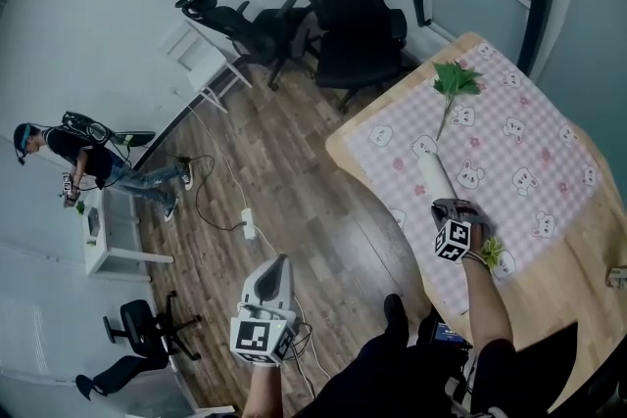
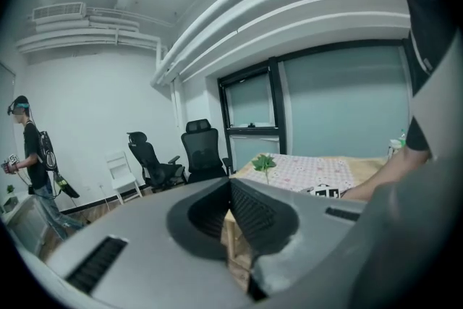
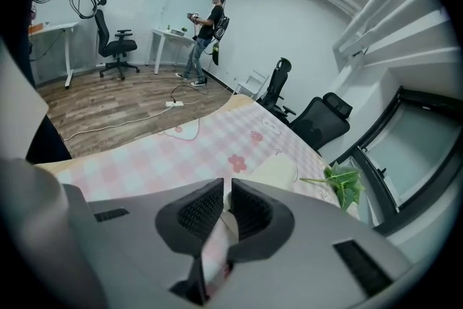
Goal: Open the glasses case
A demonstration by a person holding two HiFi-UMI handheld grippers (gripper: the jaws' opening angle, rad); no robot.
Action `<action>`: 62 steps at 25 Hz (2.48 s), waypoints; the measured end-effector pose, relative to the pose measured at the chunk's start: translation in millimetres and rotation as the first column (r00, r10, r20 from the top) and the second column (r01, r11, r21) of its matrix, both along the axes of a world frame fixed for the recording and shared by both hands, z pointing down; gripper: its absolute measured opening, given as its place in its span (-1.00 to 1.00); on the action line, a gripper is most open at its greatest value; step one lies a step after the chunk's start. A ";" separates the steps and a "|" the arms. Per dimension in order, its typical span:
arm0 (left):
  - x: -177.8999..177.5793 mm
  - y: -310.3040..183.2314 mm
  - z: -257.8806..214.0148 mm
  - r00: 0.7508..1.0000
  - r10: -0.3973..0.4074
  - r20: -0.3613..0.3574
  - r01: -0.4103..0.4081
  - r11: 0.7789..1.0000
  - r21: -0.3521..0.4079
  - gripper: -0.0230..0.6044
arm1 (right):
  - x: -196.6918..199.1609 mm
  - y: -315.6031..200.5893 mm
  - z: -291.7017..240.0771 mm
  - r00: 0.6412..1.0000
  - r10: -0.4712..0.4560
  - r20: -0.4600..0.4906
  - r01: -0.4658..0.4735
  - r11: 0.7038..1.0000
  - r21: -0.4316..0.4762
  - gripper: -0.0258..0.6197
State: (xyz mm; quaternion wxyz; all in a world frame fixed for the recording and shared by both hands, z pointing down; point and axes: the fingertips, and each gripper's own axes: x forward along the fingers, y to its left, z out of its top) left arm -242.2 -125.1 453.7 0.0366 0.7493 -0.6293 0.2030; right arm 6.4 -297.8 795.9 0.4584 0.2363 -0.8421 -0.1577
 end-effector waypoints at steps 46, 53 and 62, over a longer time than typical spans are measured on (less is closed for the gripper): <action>19.7 -23.1 -3.8 0.997 0.037 -0.070 -0.032 0.996 0.081 -0.93 | 124.0 -69.5 -192.0 0.315 0.525 0.790 -0.457 0.814 -0.358 -0.87; 19.5 -32.9 -22.9 0.996 0.031 -0.081 -0.017 0.987 0.162 -0.93 | 90.7 0.7 -389.5 0.485 0.201 0.851 -0.441 0.897 0.040 -0.87; 14.6 -37.4 -49.5 0.995 0.032 -0.092 -0.010 0.972 0.236 -0.93 | 71.9 66.4 -420.7 0.427 0.258 0.867 -0.466 0.884 -0.033 -0.87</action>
